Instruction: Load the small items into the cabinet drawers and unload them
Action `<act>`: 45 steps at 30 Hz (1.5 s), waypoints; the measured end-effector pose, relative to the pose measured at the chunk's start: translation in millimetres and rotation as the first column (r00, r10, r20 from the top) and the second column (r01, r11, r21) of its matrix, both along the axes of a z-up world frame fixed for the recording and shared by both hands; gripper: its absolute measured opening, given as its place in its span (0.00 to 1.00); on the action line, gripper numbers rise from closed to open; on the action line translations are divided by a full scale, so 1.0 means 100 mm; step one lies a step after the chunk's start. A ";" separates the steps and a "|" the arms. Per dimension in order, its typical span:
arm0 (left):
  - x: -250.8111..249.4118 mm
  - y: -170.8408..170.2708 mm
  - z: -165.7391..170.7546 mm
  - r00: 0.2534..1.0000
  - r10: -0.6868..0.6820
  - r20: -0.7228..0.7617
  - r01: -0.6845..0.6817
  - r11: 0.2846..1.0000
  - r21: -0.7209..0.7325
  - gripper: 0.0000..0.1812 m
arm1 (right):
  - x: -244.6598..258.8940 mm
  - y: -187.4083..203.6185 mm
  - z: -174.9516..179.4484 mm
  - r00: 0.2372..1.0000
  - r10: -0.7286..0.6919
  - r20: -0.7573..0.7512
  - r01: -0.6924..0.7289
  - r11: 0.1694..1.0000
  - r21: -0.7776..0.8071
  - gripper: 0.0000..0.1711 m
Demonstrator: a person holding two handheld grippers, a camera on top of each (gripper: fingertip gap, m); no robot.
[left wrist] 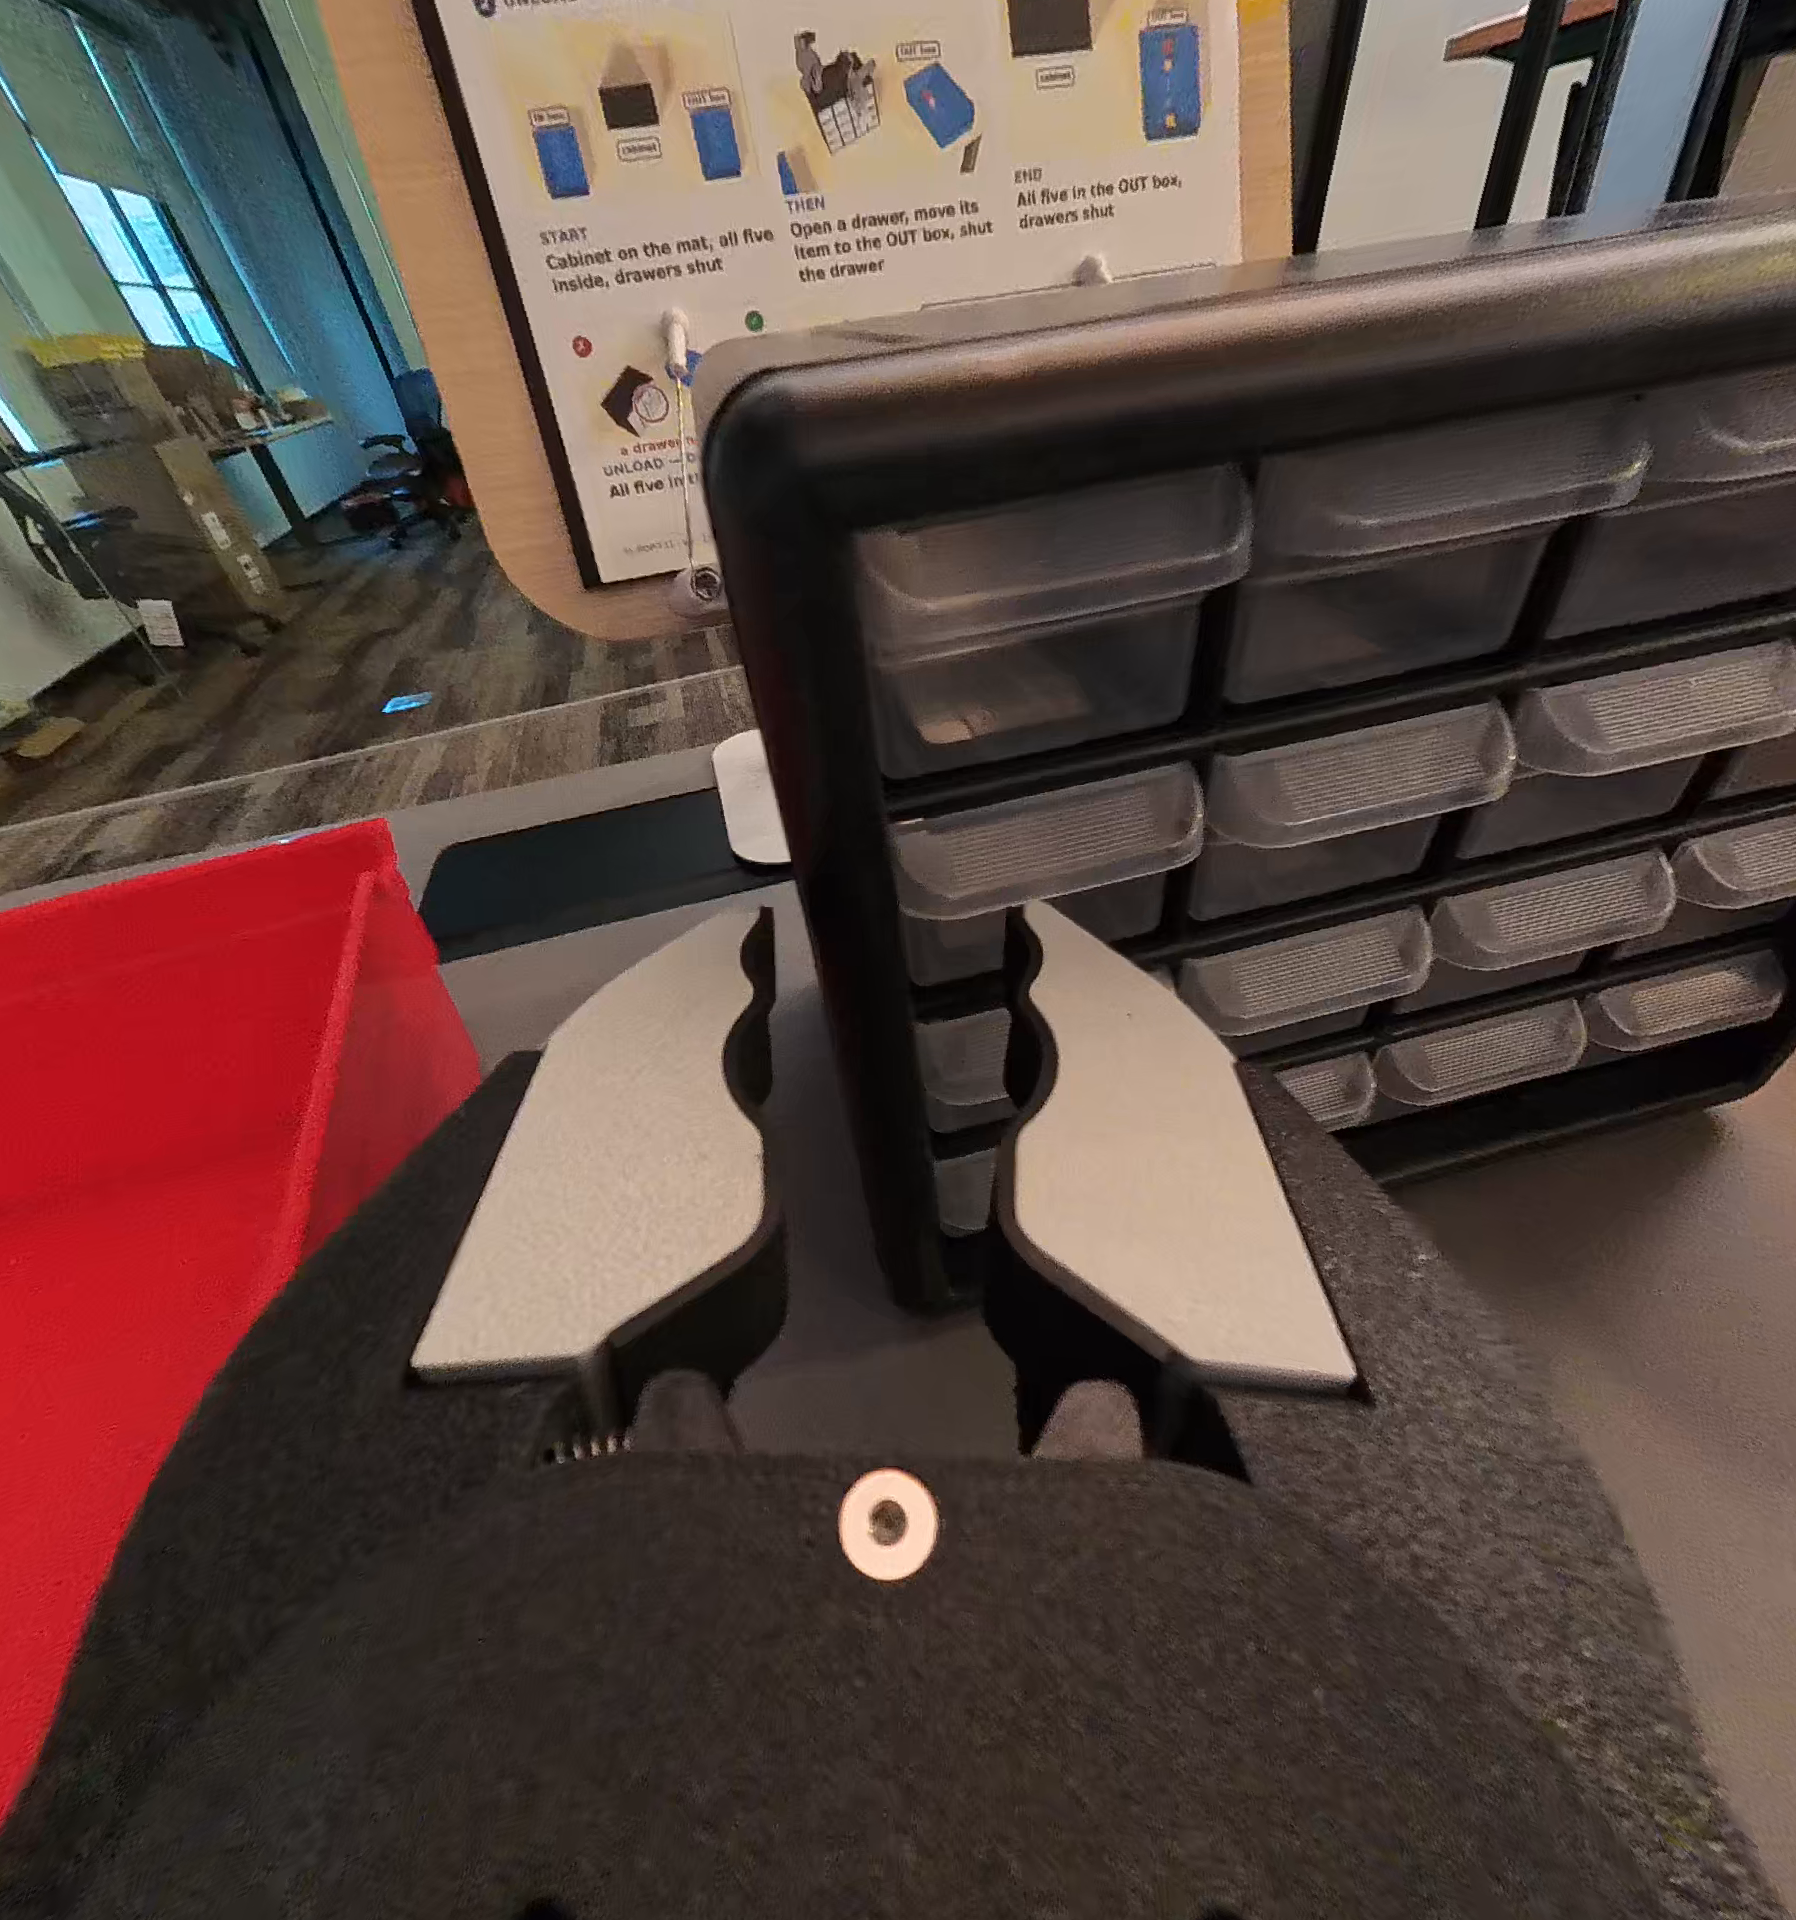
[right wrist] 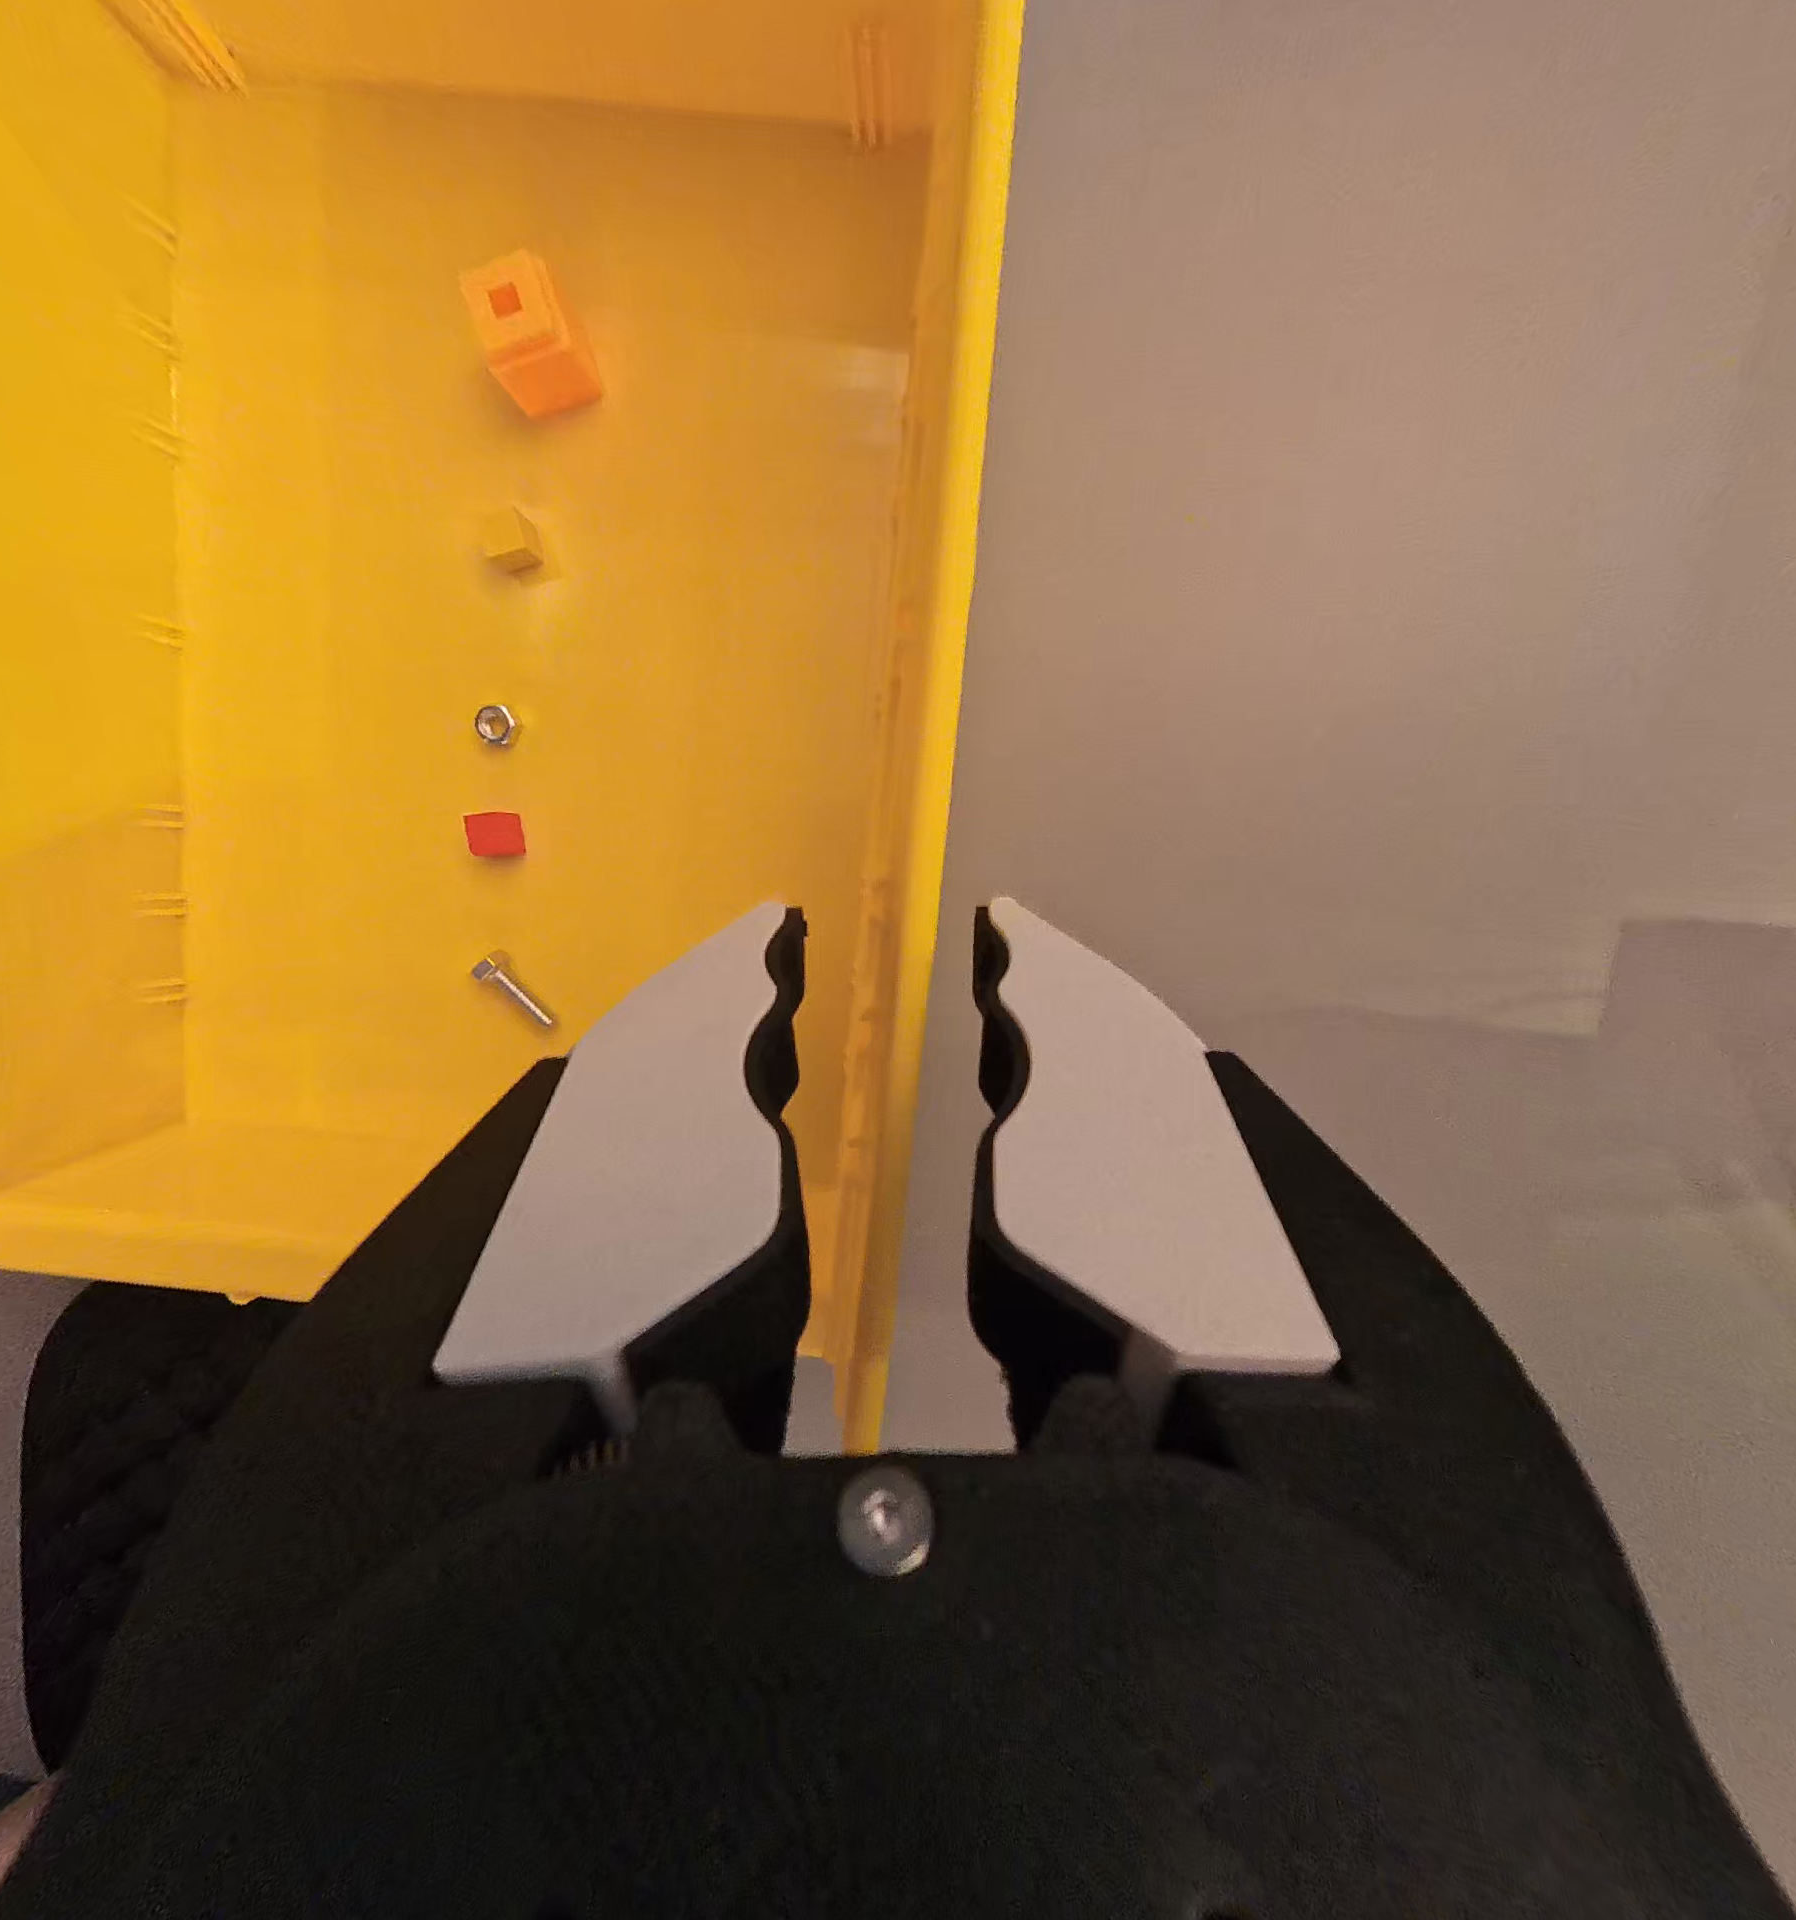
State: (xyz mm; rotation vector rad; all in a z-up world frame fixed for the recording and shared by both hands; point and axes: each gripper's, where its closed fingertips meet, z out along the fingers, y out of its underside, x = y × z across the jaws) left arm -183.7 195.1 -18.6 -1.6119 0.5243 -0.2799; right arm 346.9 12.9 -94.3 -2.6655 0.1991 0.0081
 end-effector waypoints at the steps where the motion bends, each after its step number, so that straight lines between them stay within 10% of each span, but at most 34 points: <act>1: -0.02 0.00 0.01 1.000 0.005 -0.017 -0.005 1.000 0.014 0.22 | 0.00 -0.01 -0.01 1.000 0.000 0.000 0.000 1.000 -0.006 0.19; 35: -0.11 -0.19 0.06 0.954 0.097 -0.283 -0.057 0.987 0.149 0.22 | -0.07 -0.02 -0.08 0.998 0.024 -0.065 -0.024 1.000 -0.002 0.19; 45: -2.19 -0.20 0.42 0.836 0.389 -0.387 -0.395 0.916 0.068 0.21 | -0.14 0.04 -0.13 0.990 0.045 -0.131 -0.046 0.999 -0.005 0.17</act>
